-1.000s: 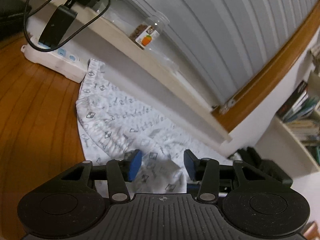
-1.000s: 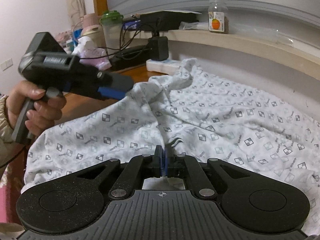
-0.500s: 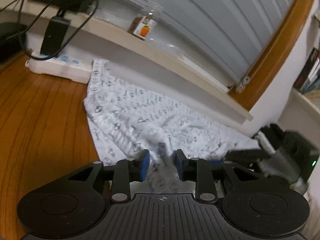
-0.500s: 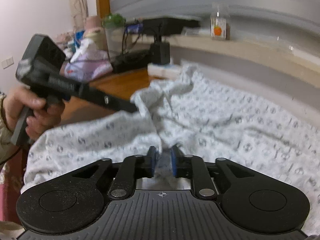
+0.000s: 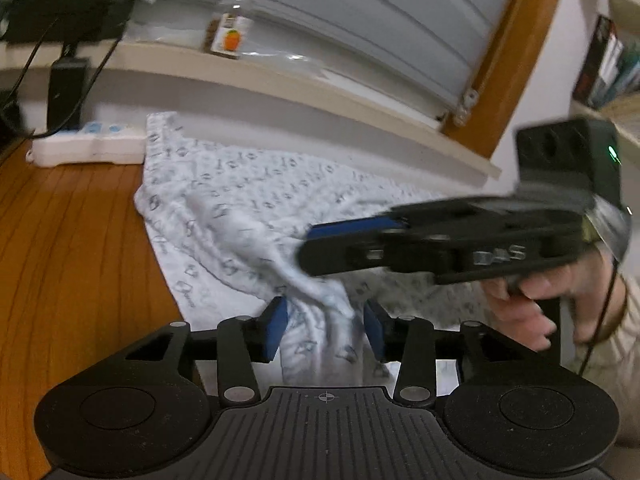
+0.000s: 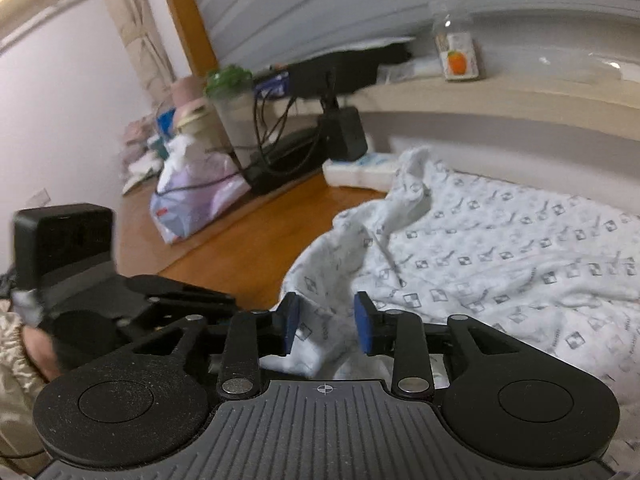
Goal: Fold clothes
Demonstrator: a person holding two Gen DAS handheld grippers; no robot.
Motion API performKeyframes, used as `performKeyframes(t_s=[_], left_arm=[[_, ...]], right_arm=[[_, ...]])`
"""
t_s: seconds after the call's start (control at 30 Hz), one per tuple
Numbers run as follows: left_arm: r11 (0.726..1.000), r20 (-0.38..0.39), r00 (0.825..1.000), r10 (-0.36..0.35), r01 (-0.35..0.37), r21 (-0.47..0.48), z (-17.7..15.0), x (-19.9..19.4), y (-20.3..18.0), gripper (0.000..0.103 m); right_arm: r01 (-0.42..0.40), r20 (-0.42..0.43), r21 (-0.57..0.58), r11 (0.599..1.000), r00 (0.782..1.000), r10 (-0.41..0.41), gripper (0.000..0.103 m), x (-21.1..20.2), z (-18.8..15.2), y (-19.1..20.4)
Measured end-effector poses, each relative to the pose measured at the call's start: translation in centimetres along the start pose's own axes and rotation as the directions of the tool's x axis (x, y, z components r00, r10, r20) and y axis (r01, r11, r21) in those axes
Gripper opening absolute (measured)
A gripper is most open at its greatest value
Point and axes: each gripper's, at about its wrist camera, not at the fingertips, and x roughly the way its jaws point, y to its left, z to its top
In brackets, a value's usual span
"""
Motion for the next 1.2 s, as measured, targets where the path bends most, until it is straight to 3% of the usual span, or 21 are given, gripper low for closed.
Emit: performKeyframes(t_s=[0.07, 0.13, 0.2, 0.33, 0.6, 0.73, 0.83, 1.03, 1.2], left_arm=[[1.000, -0.002, 1.000, 0.008, -0.008, 0.019, -0.1, -0.1, -0.4, 0.045], [1.000, 0.002, 1.000, 0.002, -0.003, 0.007, -0.2, -0.3, -0.3, 0.045], [1.000, 0.012, 1.000, -0.005, 0.005, -0.009, -0.3, -0.7, -0.1, 0.046], [0.998, 0.053, 0.998, -0.018, 0.021, -0.055, -0.6, -2.0, 0.9, 0.054], [0.962, 0.072, 0.997, -0.043, 0.060, -0.266, 0.8, -1.0, 5.5, 0.054], [0.958, 0.067, 0.996, -0.067, 0.082, -0.275, 1.4, 0.3, 5.9, 0.051], [0.960, 0.048, 0.998, -0.045, 0.057, -0.273, 1.7, 1.2, 5.9, 0.044], [0.984, 0.065, 0.998, 0.015, -0.004, -0.176, 1.6, 1.0, 4.6, 0.002], [0.990, 0.180, 0.982, 0.059, -0.034, -0.139, 2.5, -3.2, 4.3, 0.002]], right_arm=[[-0.003, -0.025, 0.001, 1.000, 1.000, 0.003, 0.031, 0.6, 0.0, -0.1], [0.017, -0.047, -0.005, 1.000, 0.999, -0.018, 0.016, 0.8, -0.3, -0.3], [0.047, -0.056, 0.005, 0.999, 0.997, -0.046, 0.013, 0.6, -0.7, -1.0], [0.070, -0.058, 0.042, 0.997, 0.996, -0.067, 0.012, 0.0, -1.3, -2.3], [0.074, -0.038, 0.015, 0.997, 0.997, -0.074, 0.012, 0.1, -1.7, -2.1], [0.052, -0.017, 0.034, 0.998, 0.999, -0.052, 0.012, -0.2, -2.2, -2.6], [0.049, -0.011, 0.034, 0.998, 0.999, -0.048, 0.012, -0.2, -2.2, -2.6], [0.044, -0.009, 0.040, 0.998, 0.999, -0.044, 0.012, -0.3, -2.2, -2.7], [0.049, -0.006, 0.035, 0.998, 0.999, -0.049, 0.013, -0.3, -2.2, -2.6]])
